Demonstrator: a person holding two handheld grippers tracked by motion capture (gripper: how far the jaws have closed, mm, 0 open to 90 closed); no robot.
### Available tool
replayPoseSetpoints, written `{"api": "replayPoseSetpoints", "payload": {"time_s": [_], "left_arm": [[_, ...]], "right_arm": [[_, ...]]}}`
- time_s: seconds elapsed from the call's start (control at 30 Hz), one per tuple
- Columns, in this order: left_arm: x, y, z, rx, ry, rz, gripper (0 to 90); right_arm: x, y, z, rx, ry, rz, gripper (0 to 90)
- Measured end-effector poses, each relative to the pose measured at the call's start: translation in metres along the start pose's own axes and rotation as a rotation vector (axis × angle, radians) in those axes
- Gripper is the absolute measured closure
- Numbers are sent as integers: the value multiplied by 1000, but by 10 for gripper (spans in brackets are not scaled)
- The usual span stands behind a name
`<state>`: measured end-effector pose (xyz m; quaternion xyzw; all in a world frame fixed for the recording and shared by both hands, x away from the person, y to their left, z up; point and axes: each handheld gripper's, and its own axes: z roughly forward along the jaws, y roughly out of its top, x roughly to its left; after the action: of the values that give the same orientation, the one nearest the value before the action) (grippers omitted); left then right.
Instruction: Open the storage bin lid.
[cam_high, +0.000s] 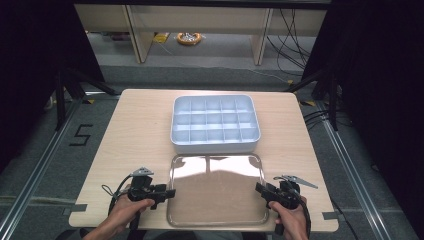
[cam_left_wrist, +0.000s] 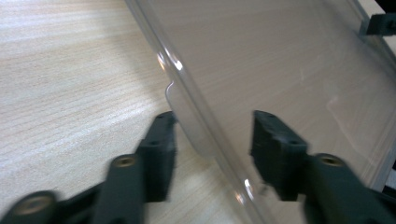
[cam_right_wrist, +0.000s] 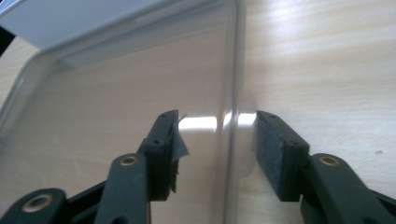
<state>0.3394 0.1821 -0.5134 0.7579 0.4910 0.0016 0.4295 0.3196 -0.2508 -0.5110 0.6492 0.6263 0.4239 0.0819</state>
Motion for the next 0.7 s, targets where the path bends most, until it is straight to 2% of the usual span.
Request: {"api": "replayPoseSetpoints", "payload": {"time_s": [0.03, 0.07, 0.1, 0.13, 0.17, 0.2, 0.23, 0.27, 0.3, 0.33, 0.37, 0.4, 0.43, 0.47, 0.53, 0.57, 0.6, 0.63, 0.67, 0.7], "left_arm": [[1, 1, -2, -1, 15, 23, 413], [1, 2, -3, -14, 26, 28, 413], [2, 2, -4, -15, 25, 29, 410], [2, 2, -5, -26, 25, 11, 407], [3, 2, -5, -30, 23, 8, 406], [3, 3, -5, -34, 24, 10, 404], [4, 3, -6, -34, 27, 11, 404], [4, 3, -6, -36, 25, 10, 403], [4, 3, -6, -35, 22, 11, 403], [3, 3, -6, -41, 19, 4, 402], [3, 3, -6, -34, 18, 12, 401], [3, 3, -6, -33, 15, 13, 401], [3, 3, -6, -32, 10, 11, 400], [3, 3, -7, -26, 5, 16, 399], [2, 3, -6, -32, 1, 7, 390], [3, 3, -7, -33, 2, 7, 387], [2, 3, -7, -34, -3, 8, 380], [2, 3, -7, -28, -14, 16, 371], [2, 3, -6, -31, -20, 11, 358], [3, 3, -6, -20, -23, 18, 347]], "right_arm": [[0, 1, -1, -22, -12, -19, 518], [0, 3, -4, -36, -12, -31, 519], [0, 5, -7, -53, -23, -39, 518], [-5, 7, -8, -70, -14, -79, 518], [-6, 7, -10, -82, -26, -68, 518], [-7, 7, -10, -86, -9, -69, 518], [-3, 6, -12, -61, -5, 11, 518], [-5, 6, -11, -76, -5, 2, 517], [-10, 6, -11, -83, 1, -59, 514], [-10, 6, -10, -88, 0, -67, 511], [-5, 6, -11, -77, -1, -21, 505], [-3, 6, -12, -63, 20, -5, 497], [-4, 6, -12, -65, 15, -26, 486], [-3, 6, -12, -53, 16, -4, 478], [-3, 6, -11, -76, 19, -28, 456], [-6, 7, -10, -97, 15, -79, 445], [-2, 7, -13, -82, 22, -44, 429], [0, 8, -14, -97, 19, -39, 417], [-4, 9, -14, -116, 15, -91, 409], [-3, 9, -15, -126, 25, -102, 399]]}}
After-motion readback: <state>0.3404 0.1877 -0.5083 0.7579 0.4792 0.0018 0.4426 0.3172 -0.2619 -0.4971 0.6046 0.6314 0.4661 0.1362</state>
